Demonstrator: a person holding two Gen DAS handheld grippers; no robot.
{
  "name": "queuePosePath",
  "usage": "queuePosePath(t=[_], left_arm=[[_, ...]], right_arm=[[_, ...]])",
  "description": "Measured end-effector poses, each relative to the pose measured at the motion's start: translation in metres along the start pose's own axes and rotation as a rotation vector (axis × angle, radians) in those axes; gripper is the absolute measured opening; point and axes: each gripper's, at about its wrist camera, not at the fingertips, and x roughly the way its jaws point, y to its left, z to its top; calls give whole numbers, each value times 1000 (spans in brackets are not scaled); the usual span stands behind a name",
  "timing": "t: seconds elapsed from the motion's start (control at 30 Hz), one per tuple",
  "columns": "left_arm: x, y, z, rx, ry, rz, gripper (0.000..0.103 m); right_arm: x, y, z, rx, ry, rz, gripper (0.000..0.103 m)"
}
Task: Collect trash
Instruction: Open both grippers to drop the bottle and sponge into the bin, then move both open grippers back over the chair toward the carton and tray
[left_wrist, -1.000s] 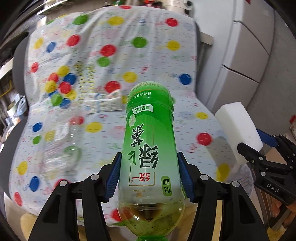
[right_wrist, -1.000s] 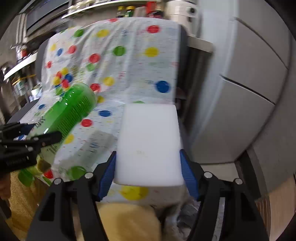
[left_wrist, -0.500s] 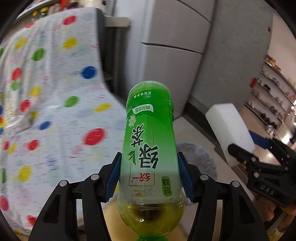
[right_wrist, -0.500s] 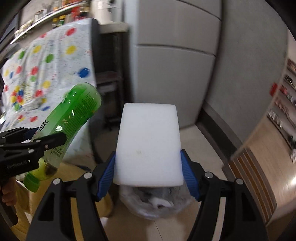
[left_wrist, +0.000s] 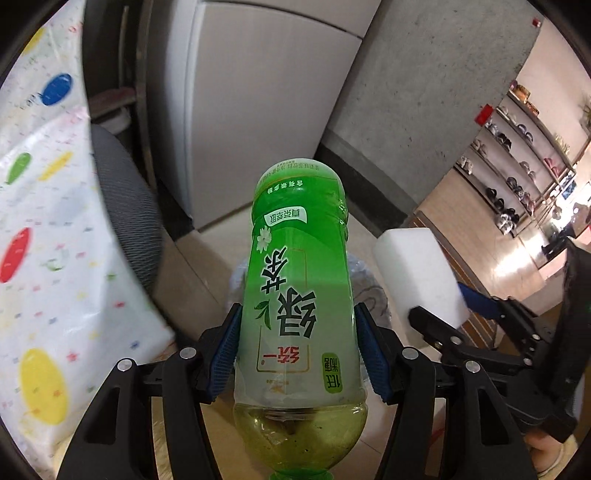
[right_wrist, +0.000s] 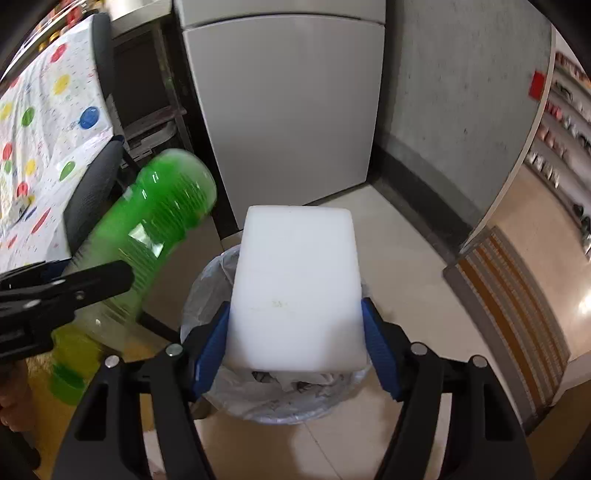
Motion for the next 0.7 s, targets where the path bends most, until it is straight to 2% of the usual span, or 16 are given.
queuePosePath(t=[0.07, 0.13, 0.3, 0.47, 0.7], left_arm=[[4, 1, 4, -6, -19, -5, 74], [0, 3, 9, -5, -55, -18, 74], [-25, 8, 13, -7, -112, -3, 76], [-68, 35, 10, -48, -193, 51, 76], [-143, 81, -15, -89, -291, 184, 76]], right_arm=[[10, -3, 2, 14, 17, 7, 70], [13, -3, 2, 23, 23, -8, 76], [-7, 2, 3, 33, -7, -17, 76], [-52, 24, 14, -24, -97, -9, 76], [-114, 90, 36, -133, -241, 87, 76]])
